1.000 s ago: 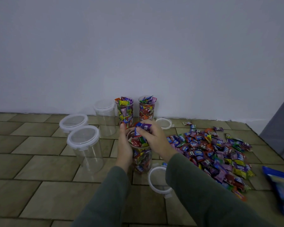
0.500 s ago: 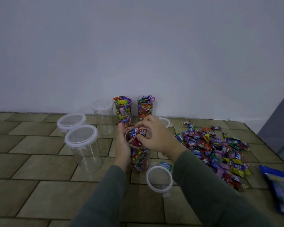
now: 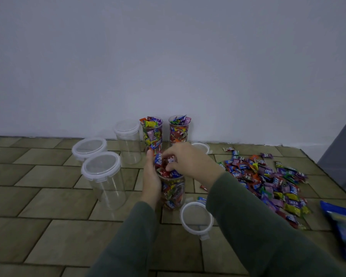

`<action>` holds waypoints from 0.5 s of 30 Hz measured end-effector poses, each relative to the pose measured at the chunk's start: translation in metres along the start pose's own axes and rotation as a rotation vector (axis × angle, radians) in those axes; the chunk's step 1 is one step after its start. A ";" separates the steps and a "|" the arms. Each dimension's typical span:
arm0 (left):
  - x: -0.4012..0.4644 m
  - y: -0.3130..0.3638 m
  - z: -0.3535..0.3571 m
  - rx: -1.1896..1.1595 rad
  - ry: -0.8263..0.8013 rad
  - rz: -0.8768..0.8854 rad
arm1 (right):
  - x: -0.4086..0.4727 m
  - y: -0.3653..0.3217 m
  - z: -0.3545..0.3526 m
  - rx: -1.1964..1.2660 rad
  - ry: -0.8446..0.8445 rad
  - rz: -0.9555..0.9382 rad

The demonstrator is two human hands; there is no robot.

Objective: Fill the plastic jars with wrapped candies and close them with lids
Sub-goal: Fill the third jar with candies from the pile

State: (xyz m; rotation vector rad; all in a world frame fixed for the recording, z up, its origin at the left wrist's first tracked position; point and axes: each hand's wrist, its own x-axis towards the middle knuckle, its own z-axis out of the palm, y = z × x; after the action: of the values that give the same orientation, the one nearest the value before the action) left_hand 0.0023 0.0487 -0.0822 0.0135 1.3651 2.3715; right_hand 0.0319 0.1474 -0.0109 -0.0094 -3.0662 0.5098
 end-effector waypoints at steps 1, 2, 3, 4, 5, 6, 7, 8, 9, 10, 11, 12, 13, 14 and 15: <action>0.000 0.000 0.000 -0.005 -0.001 0.000 | -0.001 0.001 -0.001 -0.018 0.023 0.000; 0.000 0.000 0.001 -0.013 -0.010 0.002 | 0.000 0.002 -0.002 -0.042 0.014 -0.001; 0.000 0.000 0.001 -0.012 -0.013 0.006 | 0.000 0.003 -0.001 -0.067 -0.010 -0.008; 0.001 0.000 0.001 -0.002 -0.008 0.009 | 0.001 0.002 0.000 -0.087 -0.030 -0.019; 0.001 0.000 0.000 0.011 0.002 0.011 | 0.000 0.001 0.000 -0.100 -0.036 -0.032; 0.001 0.000 -0.001 0.020 0.013 0.011 | 0.000 0.001 0.002 -0.111 -0.034 -0.044; 0.002 0.000 -0.001 0.024 0.023 0.010 | 0.001 0.000 0.004 -0.124 -0.037 -0.060; 0.002 0.000 -0.001 0.020 0.032 0.008 | 0.001 0.000 0.006 -0.141 -0.053 -0.072; 0.003 -0.001 -0.001 0.014 0.040 0.007 | 0.001 -0.001 0.008 -0.155 -0.075 -0.080; 0.003 0.000 0.000 0.005 0.049 0.006 | 0.001 -0.002 0.009 -0.164 -0.097 -0.083; 0.003 0.000 0.001 0.002 0.059 0.008 | 0.001 -0.003 0.009 -0.170 -0.117 -0.084; 0.004 0.000 0.001 0.005 0.065 0.012 | 0.001 -0.003 0.008 -0.178 -0.133 -0.084; 0.005 -0.001 0.000 0.016 0.065 0.019 | 0.000 -0.003 0.006 -0.187 -0.150 -0.078; 0.006 -0.003 -0.001 0.028 0.058 0.026 | 0.000 -0.003 0.004 -0.193 -0.169 -0.065; 0.006 -0.004 -0.002 0.037 0.051 0.030 | -0.001 -0.004 0.001 -0.195 -0.187 -0.051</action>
State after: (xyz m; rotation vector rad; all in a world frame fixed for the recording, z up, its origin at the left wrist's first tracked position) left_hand -0.0024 0.0509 -0.0879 -0.0165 1.4419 2.3868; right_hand 0.0326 0.1438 -0.0105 0.1179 -3.2754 0.2185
